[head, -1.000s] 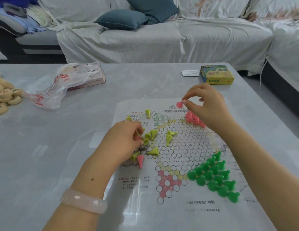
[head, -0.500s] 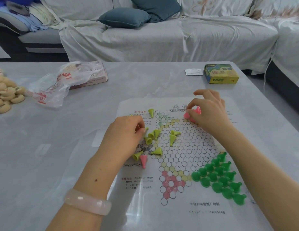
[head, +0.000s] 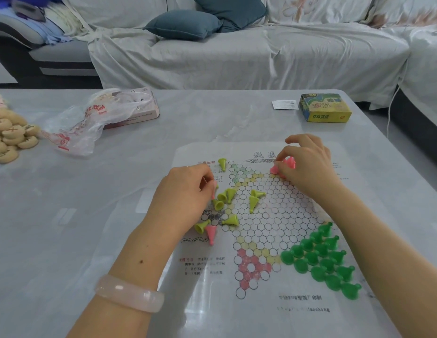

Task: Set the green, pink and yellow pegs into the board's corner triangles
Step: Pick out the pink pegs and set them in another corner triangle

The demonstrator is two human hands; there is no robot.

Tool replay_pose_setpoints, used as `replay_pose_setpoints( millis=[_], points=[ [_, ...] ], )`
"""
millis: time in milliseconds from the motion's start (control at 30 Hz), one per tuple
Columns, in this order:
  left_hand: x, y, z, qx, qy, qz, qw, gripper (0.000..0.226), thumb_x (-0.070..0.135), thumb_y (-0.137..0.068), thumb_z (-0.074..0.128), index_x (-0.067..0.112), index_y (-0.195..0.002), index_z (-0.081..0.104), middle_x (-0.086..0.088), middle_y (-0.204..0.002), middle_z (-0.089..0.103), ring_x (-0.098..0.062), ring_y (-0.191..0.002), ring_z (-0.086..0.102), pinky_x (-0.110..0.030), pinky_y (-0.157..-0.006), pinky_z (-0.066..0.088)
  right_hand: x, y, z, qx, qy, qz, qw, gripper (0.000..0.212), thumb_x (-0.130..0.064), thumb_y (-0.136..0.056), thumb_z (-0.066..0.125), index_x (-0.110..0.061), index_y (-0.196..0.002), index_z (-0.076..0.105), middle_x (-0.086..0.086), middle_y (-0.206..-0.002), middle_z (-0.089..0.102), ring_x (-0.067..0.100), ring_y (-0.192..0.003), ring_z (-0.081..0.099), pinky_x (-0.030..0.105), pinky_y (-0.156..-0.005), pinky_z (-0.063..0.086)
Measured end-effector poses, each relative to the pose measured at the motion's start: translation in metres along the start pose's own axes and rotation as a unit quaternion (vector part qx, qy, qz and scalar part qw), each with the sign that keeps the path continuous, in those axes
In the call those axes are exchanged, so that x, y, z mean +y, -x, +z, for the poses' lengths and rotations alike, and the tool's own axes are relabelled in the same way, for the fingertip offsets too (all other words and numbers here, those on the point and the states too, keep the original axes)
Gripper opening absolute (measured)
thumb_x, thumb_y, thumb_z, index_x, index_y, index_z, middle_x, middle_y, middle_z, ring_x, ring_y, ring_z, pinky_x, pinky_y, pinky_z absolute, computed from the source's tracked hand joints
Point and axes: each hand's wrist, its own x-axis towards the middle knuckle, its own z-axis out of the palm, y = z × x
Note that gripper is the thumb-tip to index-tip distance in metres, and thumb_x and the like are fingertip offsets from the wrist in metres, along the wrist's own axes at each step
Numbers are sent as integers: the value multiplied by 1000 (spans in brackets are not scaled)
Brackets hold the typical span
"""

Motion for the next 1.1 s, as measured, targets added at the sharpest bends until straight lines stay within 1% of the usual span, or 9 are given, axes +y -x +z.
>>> replay_pose_setpoints(
  millis=[200,333,433,567,700,800,933,1000,1100],
  points=[
    [3,-1,-2,17,69,-20,997,16,21,-88,56,22,-75,64,10,-73,65,-11,-72,62,-25,-68,50,2,0,-1,-12,5,-9,1000,24,-34,-80,64,-21,-99,66,2,-135,43,23,-131,25,42,-105,21],
    [5,-3,-2,6,214,-55,975,14,20,-87,58,16,-77,67,11,-60,66,3,-50,57,-7,-51,42,-12,4,-17,-21,-63,-94,993,24,-29,-83,61,-25,-106,62,-2,-131,46,17,-124,36,29,-99,25],
    [10,-2,1,-13,312,-79,947,15,20,-88,57,14,-78,67,8,-59,67,0,-49,56,-10,-48,42,-34,11,-29,-56,-130,-185,972,22,-26,-83,61,-28,-105,62,-11,-113,53,7,-110,48,21,-94,31],
    [15,-1,1,-38,388,-95,916,17,19,-89,56,12,-76,66,6,-58,67,-4,-49,58,-11,-47,44,-55,21,-34,-41,-168,-247,953,14,-24,-81,65,-24,-95,65,-15,-89,59,-2,-88,51,8,-81,37],
    [16,0,-1,-71,432,-94,894,19,19,-90,54,10,-77,64,3,-58,67,-6,-50,59,-13,-49,47,-62,28,-35,-11,-184,-264,947,9,-25,-82,64,-20,-89,66,-14,-80,60,0,-80,51,11,-75,39],
    [9,-2,-6,-86,365,-82,923,18,22,-90,54,13,-79,65,2,-68,68,-8,-56,60,-13,-52,47,-61,29,-35,-1,-188,-248,950,7,-25,-82,64,-22,-88,64,-11,-82,62,3,-81,52,12,-72,40],
    [-19,-8,-11,30,102,-76,991,9,21,-87,56,18,-82,64,5,-76,63,-10,-69,56,-21,-63,42,-54,26,-39,20,-226,-186,956,8,-28,-82,64,-22,-88,63,-10,-85,63,2,-84,56,15,-73,47],
    [-32,-9,-7,37,-5,-69,997,9,21,-87,55,20,-90,64,0,-91,61,-18,-84,56,-27,-72,41,-47,25,-43,30,-257,-135,957,8,-28,-82,63,-22,-87,62,-13,-86,61,2,-84,58,17,-72,50],
    [-40,-11,4,-5,-41,-68,997,24,20,-87,55,22,-109,62,-5,-113,55,-24,-105,51,-31,-85,38,-34,22,-49,65,-280,-86,954,7,-29,-80,61,-25,-85,59,-14,-87,62,3,-87,60,25,-80,51]
  ],
)
